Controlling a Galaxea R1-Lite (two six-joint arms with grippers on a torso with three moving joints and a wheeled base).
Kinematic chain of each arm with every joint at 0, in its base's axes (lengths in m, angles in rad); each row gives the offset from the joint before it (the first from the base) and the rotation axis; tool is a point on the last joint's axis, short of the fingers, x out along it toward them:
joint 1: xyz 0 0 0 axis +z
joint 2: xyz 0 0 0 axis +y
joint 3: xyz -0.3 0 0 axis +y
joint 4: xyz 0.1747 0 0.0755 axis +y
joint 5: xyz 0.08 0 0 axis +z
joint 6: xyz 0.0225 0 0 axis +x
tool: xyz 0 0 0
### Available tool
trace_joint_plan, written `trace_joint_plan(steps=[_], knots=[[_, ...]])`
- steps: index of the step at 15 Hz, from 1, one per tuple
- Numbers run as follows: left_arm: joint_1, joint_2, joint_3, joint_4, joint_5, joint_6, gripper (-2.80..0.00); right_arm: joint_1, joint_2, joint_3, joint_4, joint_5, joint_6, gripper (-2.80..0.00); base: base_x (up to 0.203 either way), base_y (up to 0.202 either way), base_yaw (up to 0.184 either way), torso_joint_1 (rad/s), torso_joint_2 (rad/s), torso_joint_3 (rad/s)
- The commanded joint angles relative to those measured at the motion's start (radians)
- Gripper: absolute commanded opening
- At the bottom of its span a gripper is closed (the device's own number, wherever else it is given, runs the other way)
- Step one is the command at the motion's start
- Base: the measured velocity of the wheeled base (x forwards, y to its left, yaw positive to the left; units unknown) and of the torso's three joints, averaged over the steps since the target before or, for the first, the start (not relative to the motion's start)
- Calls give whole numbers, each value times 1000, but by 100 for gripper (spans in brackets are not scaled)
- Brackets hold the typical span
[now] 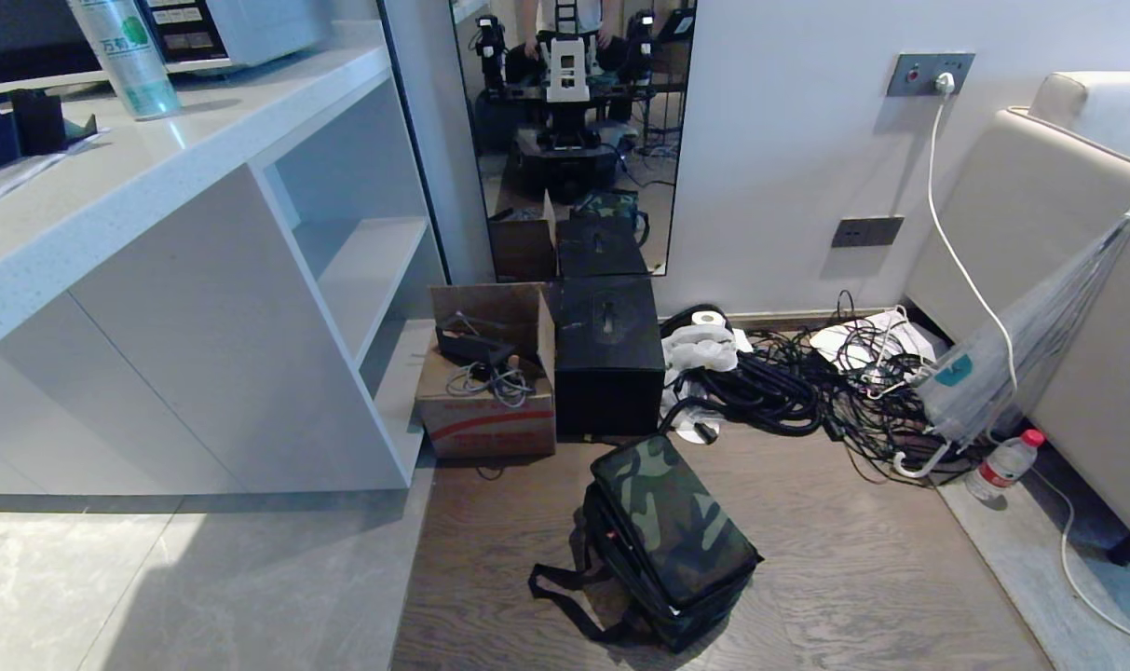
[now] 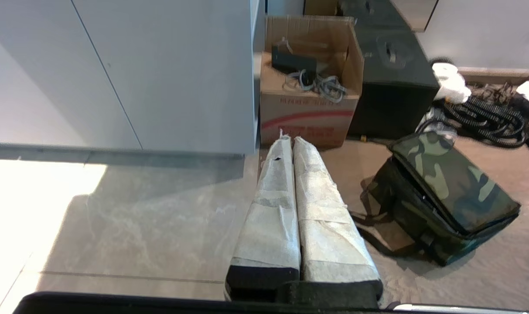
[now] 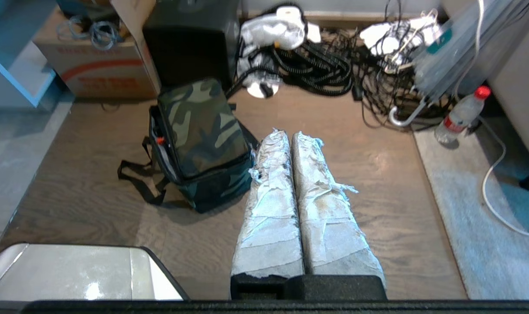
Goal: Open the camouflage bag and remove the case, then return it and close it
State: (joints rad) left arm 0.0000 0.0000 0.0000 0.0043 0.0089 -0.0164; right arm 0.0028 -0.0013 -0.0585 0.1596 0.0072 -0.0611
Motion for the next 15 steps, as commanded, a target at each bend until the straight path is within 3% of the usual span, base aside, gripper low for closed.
trace_joint_plan(steps=[1,6,15], knots=[[0,0,0,0,0,1,-280,0,3,0,1,0,0,-280,0,0,0,2,-2,198],[0,0,0,0,0,3,-280,0,3,-1,1,0,0,-280,0,0,0,3,2,150],[0,0,0,0,0,3,-280,0,3,-1,1,0,0,-280,0,0,0,1,1,3]])
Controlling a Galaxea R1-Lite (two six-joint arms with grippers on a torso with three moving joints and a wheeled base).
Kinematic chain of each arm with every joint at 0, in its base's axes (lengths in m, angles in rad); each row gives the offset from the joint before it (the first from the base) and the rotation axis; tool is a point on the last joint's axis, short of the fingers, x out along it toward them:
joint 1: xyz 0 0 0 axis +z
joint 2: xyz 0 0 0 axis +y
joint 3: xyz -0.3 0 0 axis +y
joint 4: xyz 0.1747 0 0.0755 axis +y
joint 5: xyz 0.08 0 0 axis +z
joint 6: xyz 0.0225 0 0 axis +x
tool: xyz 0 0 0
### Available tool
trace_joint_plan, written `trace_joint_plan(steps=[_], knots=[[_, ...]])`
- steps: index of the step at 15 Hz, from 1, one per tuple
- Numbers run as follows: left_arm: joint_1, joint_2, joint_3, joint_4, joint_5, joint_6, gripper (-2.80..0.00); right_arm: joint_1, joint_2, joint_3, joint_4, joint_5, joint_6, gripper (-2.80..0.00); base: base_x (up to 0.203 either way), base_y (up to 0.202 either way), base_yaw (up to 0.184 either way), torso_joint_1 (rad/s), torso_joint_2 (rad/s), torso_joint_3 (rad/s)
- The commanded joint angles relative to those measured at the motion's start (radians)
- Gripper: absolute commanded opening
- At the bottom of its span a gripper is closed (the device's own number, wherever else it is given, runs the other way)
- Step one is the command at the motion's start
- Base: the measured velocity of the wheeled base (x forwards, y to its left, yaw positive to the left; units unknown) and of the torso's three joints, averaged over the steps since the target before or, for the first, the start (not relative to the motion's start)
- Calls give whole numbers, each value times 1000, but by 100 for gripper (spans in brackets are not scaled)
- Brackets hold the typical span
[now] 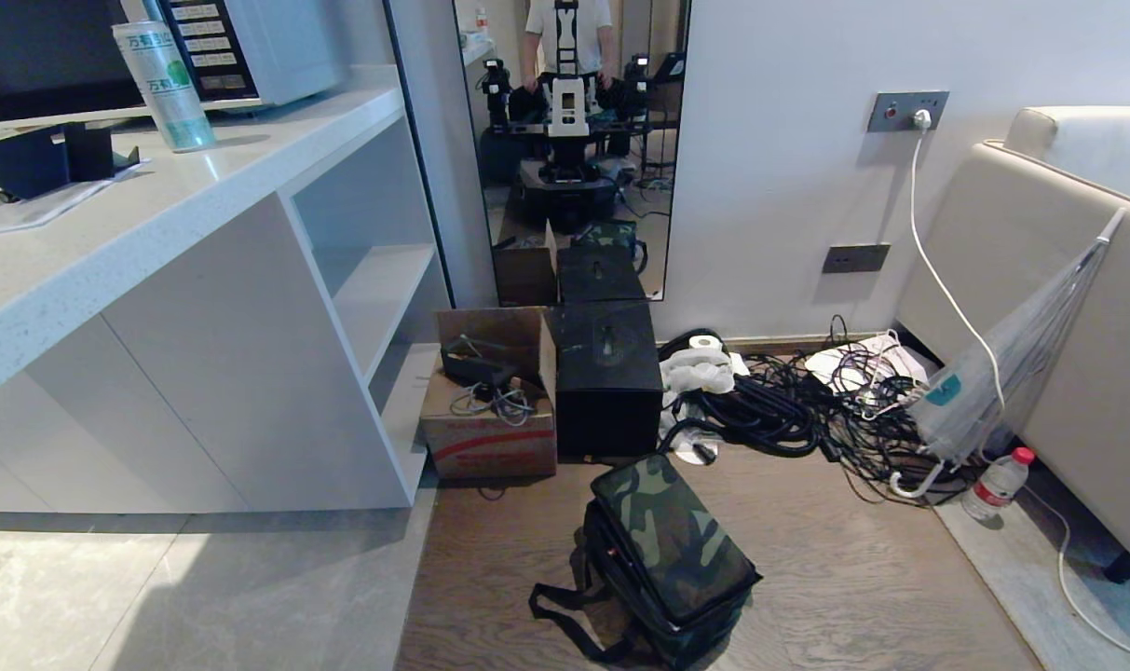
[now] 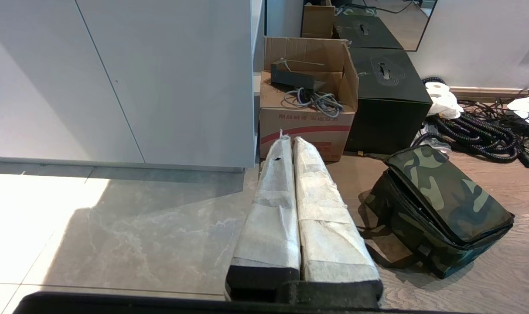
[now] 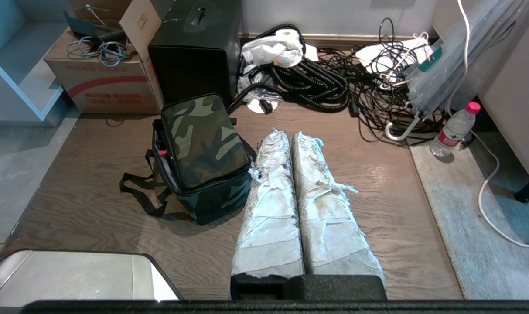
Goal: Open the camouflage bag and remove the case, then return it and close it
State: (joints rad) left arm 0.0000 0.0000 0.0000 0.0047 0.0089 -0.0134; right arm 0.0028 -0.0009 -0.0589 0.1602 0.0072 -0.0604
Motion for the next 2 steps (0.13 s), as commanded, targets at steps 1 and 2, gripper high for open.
trace_joint_plan(steps=[1,2], knots=[[0,0,0,0,0,0,-280,0,2,-1,1,2,-3,-280,0,0,0,0,0,0],[0,0,0,0,0,0,-280,0,2,-1,1,2,-2,-280,0,0,0,0,0,0]])
